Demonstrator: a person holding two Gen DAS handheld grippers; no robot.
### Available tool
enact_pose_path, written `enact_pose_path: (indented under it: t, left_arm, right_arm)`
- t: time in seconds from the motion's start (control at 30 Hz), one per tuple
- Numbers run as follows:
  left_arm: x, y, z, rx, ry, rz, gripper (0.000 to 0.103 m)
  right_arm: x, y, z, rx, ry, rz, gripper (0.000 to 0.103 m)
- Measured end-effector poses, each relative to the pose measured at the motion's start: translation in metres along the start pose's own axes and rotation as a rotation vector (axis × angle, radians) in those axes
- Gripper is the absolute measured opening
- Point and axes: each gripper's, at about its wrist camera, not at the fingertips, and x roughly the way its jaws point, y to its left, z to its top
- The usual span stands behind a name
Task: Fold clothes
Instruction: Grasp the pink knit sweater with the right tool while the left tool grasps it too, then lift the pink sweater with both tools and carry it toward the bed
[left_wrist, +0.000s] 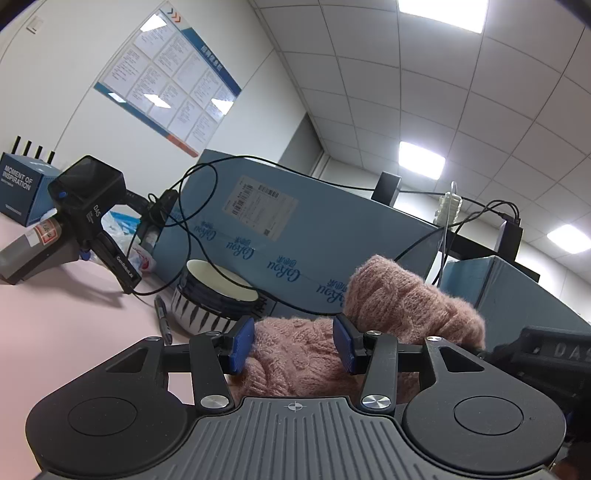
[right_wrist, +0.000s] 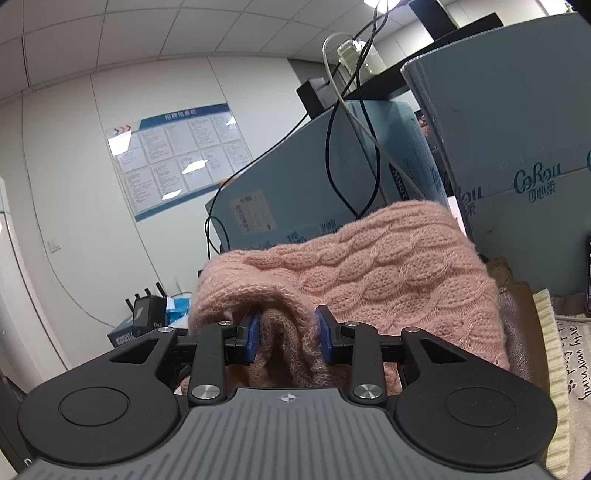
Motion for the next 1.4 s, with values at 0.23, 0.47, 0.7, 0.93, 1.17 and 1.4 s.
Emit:
enact_pose_path:
  t: [0.23, 0.47, 0.7, 0.93, 1.17, 1.4]
  left_arm:
    - [0.000, 0.001, 0.000, -0.003, -0.005, 0.005, 0.045]
    - [-0.001, 0.002, 0.000, -0.007, -0.009, 0.010, 0.045]
    - [-0.001, 0.001, 0.000, -0.005, -0.012, 0.016, 0.047]
    - [-0.002, 0.001, 0.001, -0.002, -0.025, 0.028, 0.057]
    - [-0.007, -0.003, 0.001, 0.009, -0.056, -0.004, 0.074]
    - [-0.010, -0.013, -0.001, 0.031, -0.042, -0.117, 0.090]
  right_arm:
    - [-0.006, -0.004, 0.003, 0.032, -0.004, 0.030, 0.030]
    - [-0.016, -0.007, 0.008, 0.052, -0.047, 0.040, 0.030]
    - [-0.016, -0.008, 0.009, 0.060, -0.048, 0.043, 0.030]
    - [-0.017, -0.009, 0.012, 0.061, -0.056, 0.041, 0.030]
    - [-0.024, -0.012, 0.018, 0.063, -0.090, 0.026, 0.030]
    - [-0.047, -0.018, 0.034, 0.056, -0.186, 0.008, 0.028]
